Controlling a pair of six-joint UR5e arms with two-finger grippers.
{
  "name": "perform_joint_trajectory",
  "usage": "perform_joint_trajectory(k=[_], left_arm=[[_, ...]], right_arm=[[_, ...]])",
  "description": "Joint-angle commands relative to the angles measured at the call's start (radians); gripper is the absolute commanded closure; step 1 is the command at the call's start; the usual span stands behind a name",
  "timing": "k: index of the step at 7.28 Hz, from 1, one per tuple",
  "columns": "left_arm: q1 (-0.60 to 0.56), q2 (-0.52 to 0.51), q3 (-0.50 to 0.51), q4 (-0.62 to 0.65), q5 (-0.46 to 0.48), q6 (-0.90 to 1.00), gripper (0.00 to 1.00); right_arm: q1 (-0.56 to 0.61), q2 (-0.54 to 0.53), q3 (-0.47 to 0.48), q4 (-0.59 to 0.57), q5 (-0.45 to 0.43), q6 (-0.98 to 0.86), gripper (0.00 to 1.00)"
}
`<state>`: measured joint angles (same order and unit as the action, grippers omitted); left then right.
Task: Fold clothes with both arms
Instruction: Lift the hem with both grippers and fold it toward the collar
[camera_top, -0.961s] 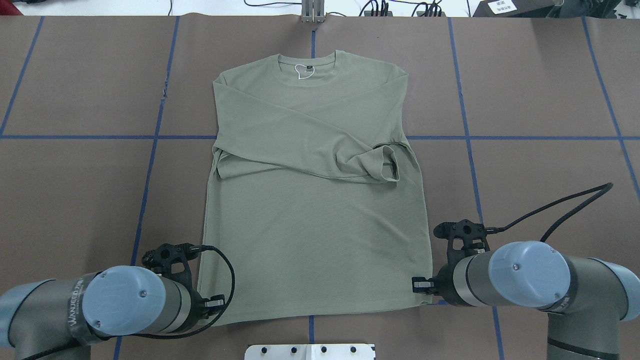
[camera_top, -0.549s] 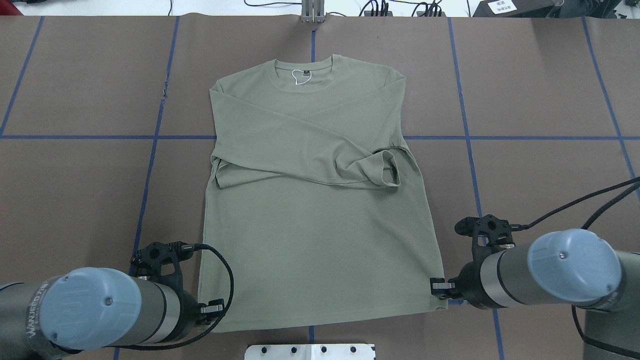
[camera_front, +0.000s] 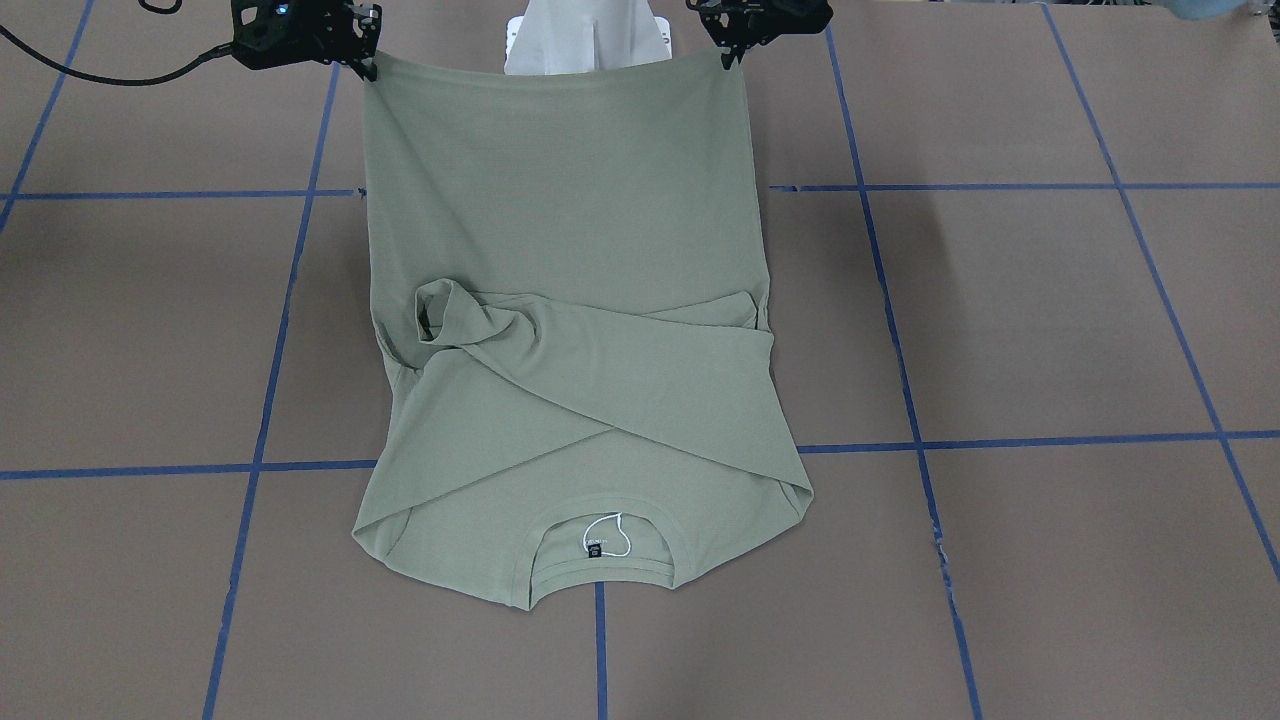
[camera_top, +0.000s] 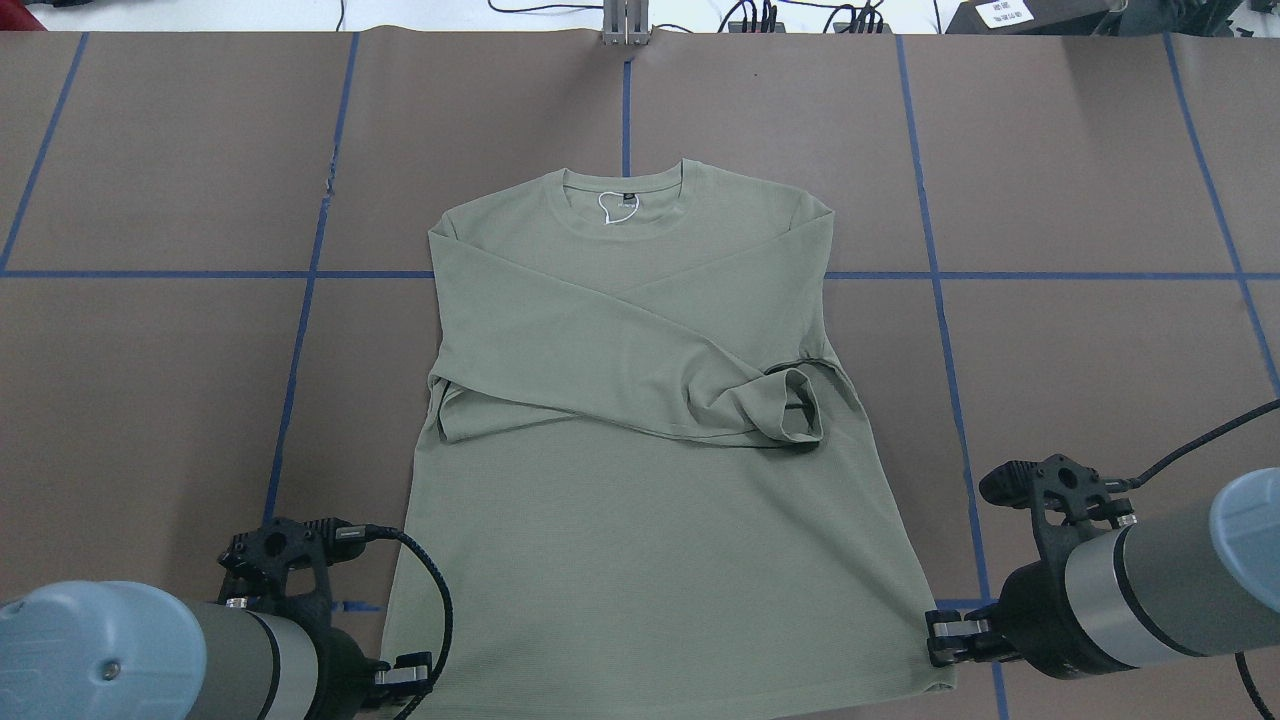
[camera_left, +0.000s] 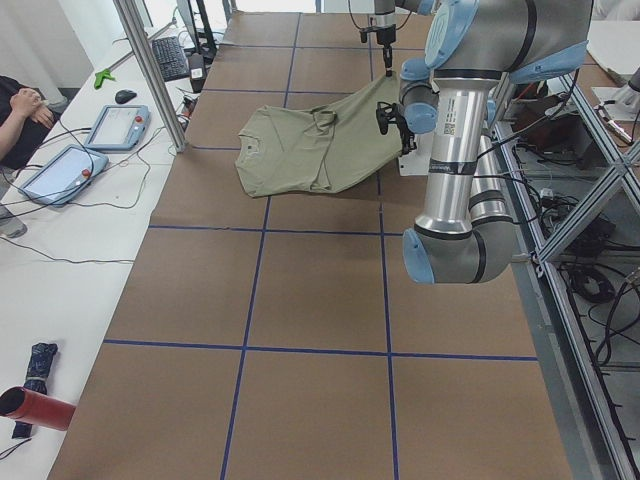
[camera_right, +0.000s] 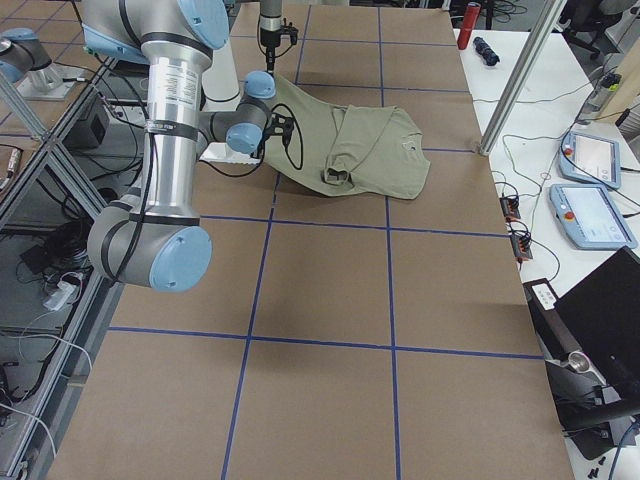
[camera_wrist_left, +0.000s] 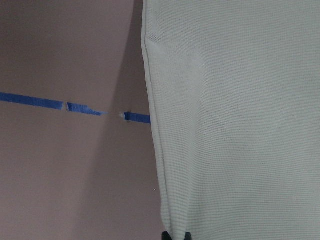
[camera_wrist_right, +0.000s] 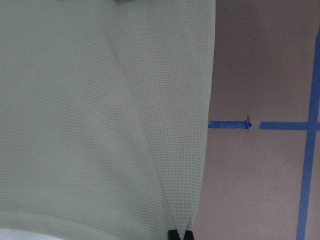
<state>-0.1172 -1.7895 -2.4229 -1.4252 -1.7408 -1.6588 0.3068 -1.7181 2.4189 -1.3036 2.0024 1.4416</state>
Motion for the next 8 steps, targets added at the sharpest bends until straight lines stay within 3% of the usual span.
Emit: perform_joint_trajectory(k=[1,5,7,8], left_arm=[[-0.042,-0.01,-0.013,0.014,0.0,0.008,1.0],[-0.24,-0.102,0.039,0.017,-0.009,0.034,1.0],[-0.378,-0.164,0.132,0.015,-0.083,0.036,1.0],[-0.387,-0.192,0.181,0.012,-0.082,0.036,1.0]], right_arm=[[0.07,0.061,-0.004,0.003,0.007,0.0,1.0],[0.282,0.104,-0.046,0.003,0.018,-0.015,1.0],[0.366,0.196,-0.125,0.003,0.018,-0.015,1.0],[0.402,0.231,-0.162,0.001,0.018,-0.015,1.0]])
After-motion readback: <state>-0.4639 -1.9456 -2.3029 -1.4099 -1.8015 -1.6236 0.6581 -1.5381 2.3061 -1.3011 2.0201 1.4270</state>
